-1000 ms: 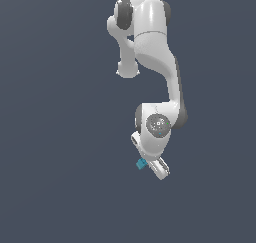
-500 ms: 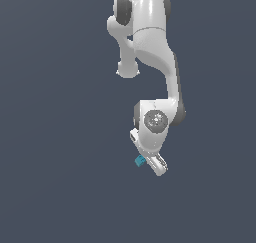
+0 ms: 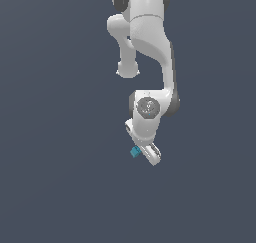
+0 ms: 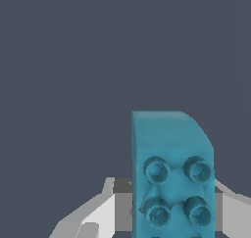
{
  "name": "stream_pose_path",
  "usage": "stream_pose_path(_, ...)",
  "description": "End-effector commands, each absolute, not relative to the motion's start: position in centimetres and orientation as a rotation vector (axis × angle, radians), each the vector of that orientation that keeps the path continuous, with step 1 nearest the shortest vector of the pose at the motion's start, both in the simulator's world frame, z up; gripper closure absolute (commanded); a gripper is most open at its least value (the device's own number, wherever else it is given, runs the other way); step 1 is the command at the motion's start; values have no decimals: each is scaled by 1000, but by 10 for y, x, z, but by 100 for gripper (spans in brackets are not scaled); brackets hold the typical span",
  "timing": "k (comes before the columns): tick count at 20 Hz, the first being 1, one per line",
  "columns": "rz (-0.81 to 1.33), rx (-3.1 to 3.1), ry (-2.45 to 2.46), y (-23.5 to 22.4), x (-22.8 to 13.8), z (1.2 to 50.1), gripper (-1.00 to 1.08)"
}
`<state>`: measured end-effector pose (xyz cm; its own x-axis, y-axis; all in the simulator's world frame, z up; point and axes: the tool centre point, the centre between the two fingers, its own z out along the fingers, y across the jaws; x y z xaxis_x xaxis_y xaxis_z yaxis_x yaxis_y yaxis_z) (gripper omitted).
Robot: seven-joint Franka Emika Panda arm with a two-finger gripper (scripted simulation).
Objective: Pick up the object and move it to a goal position.
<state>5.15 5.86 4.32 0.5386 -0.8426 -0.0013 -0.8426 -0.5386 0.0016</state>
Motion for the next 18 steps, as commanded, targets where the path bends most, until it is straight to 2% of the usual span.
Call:
stream_pose_path(1, -1, 2755, -1509, 52, 39, 50, 108)
stream_pose_path(18, -3, 2757, -1510, -6, -61, 98, 108)
